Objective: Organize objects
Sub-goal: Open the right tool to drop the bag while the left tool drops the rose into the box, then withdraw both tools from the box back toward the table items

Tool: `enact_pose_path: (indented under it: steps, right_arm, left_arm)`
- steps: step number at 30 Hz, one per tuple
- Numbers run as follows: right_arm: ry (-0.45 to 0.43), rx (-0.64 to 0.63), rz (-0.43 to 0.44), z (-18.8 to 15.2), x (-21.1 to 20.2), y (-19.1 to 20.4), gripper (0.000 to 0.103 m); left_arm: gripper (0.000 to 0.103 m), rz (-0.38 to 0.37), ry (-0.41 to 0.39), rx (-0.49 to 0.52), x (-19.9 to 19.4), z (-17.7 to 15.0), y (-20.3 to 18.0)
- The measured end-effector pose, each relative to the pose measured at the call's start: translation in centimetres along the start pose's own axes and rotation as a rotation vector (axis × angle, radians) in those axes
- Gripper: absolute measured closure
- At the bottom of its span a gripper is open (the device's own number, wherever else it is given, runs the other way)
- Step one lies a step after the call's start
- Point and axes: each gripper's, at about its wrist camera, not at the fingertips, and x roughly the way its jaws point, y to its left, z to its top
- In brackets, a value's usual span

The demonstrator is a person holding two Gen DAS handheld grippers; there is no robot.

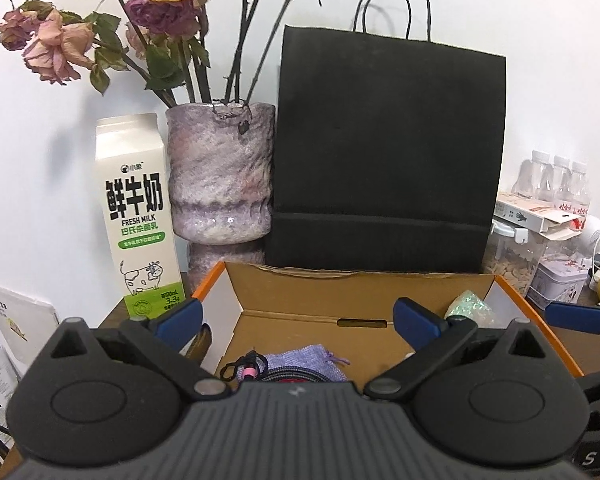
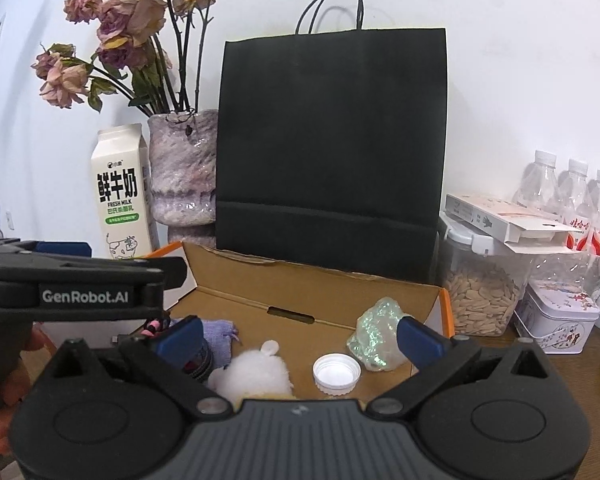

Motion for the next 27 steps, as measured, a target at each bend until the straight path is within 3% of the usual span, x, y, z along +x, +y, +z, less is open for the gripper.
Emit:
enact_pose_path:
  steps: [9,27]
  right_arm:
    - [-0.005,-0.023,0.003,-0.3,-1.7,0.4,0.000]
    - [0.005,-0.045,0.007,-3.2,-7.5,0.3,0.000]
  left_arm:
    - [0.000,-0.010,-0.015,-0.008,-2.3,-0.2,0.6]
    - [0.000,0.006,-0.017,0.011,-8.8,-3.8,1.8]
